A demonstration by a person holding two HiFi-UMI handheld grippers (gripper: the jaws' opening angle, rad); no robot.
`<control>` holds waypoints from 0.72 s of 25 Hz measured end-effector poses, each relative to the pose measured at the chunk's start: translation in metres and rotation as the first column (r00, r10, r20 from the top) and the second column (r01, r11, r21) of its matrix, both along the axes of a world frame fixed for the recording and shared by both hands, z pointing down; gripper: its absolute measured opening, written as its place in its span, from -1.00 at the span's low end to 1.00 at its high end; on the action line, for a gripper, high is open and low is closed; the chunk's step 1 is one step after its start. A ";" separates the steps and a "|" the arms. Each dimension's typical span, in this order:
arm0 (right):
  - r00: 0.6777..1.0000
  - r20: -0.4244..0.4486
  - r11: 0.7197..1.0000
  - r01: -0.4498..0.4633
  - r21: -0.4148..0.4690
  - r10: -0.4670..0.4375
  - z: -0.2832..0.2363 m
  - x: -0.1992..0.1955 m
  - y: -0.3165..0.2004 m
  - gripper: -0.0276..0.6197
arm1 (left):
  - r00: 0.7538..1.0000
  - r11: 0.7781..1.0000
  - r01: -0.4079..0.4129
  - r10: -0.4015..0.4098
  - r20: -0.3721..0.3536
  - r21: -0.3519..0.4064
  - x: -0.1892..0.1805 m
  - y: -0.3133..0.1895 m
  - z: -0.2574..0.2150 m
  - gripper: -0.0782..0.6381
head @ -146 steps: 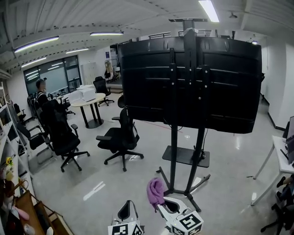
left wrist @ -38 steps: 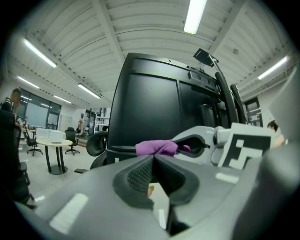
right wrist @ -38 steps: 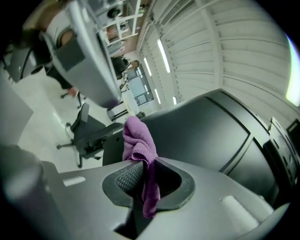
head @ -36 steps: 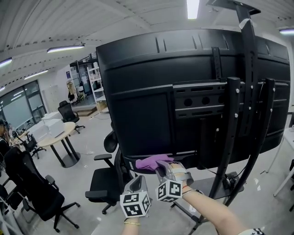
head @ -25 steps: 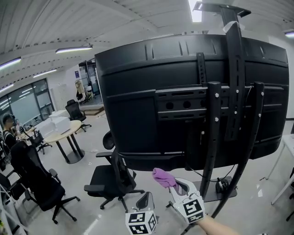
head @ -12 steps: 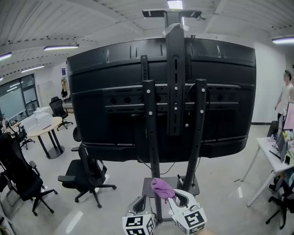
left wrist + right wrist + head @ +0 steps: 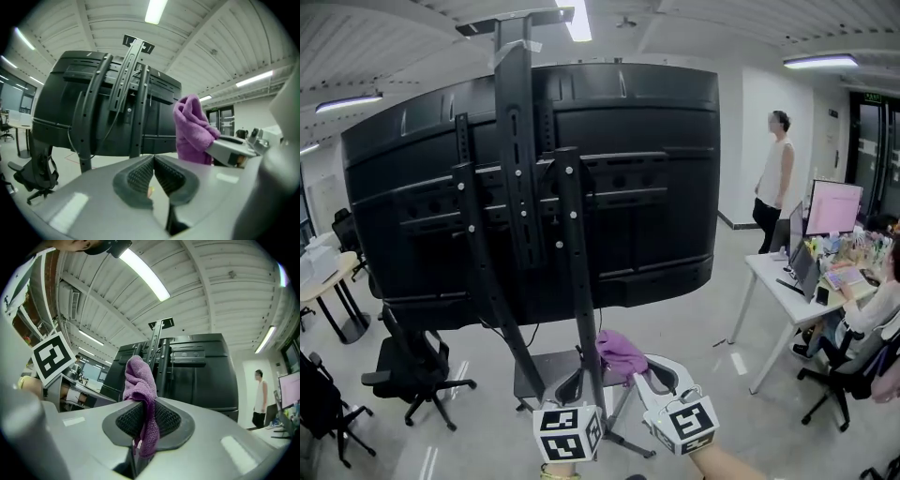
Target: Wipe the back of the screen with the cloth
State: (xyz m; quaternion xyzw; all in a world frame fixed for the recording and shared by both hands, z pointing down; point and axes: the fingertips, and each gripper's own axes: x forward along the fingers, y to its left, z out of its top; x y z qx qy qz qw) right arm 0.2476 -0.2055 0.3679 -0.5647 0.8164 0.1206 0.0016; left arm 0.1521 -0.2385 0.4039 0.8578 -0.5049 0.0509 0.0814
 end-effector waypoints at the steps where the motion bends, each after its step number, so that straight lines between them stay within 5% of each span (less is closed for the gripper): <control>1: 1.000 -0.005 1.000 -0.017 0.010 0.017 -0.005 0.012 -0.002 -0.77 | 1.000 1.000 -0.016 0.016 0.001 0.004 0.013 -0.005 -0.005 -0.76; 11: 0.973 -0.183 0.976 -0.108 0.187 0.143 -0.106 0.136 -0.080 -0.77 | 0.998 0.994 -0.069 0.068 0.007 0.090 0.125 -0.098 -0.046 -0.76; 18: 0.888 -0.339 0.886 -0.143 0.440 0.312 -0.258 0.205 -0.172 -0.77 | 0.998 0.993 -0.060 0.060 -0.001 0.102 0.179 -0.186 -0.065 -0.76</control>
